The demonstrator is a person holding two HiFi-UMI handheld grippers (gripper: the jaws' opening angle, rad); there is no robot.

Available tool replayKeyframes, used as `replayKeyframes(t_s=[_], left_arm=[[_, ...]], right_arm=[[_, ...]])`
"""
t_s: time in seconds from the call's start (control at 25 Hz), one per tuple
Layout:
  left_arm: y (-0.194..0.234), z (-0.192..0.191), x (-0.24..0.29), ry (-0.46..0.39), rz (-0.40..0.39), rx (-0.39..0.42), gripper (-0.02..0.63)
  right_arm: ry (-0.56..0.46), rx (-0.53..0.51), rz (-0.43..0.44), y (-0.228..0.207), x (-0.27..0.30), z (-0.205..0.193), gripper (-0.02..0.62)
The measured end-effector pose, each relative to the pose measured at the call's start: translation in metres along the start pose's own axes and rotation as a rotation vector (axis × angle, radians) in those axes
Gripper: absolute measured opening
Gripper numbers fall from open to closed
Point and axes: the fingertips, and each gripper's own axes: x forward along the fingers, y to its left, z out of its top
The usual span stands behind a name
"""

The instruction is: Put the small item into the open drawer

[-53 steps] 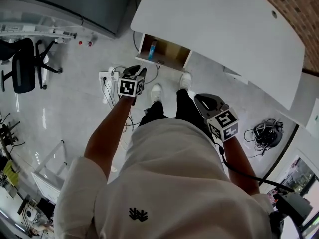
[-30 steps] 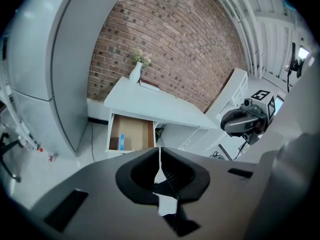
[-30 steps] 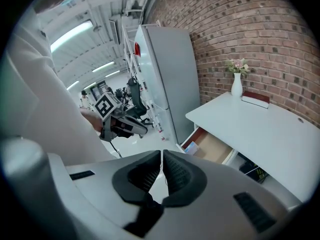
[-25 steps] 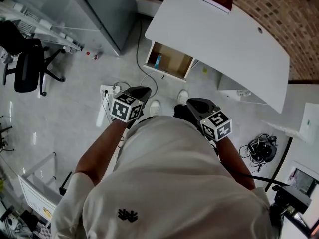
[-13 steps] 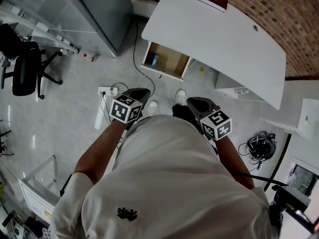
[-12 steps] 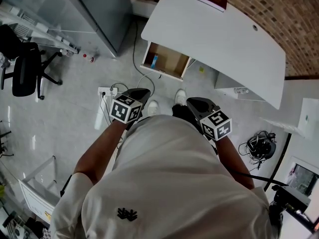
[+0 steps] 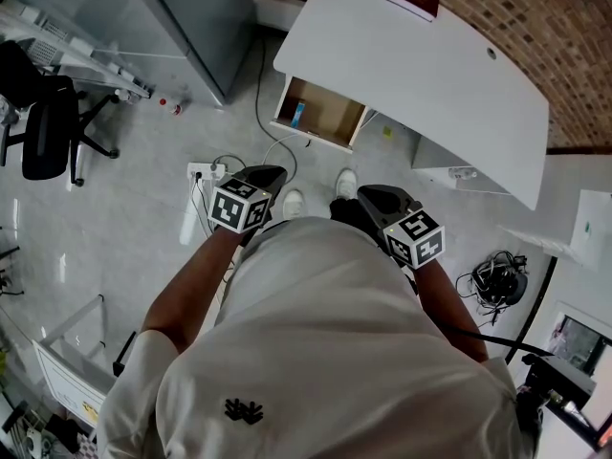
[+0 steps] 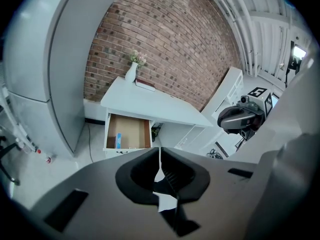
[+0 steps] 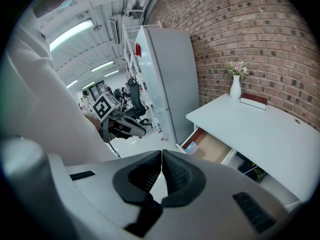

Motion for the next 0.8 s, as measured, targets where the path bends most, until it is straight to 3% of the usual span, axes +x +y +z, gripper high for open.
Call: replayKeyframes(t_s=[0.8], left_arm=[[-0.002,-0.002,0.002,0.006,0.004,-0.016,0.031]], right_arm=[[0.014,0.004,0.005,-0.002,-0.003,0.001,0.029]])
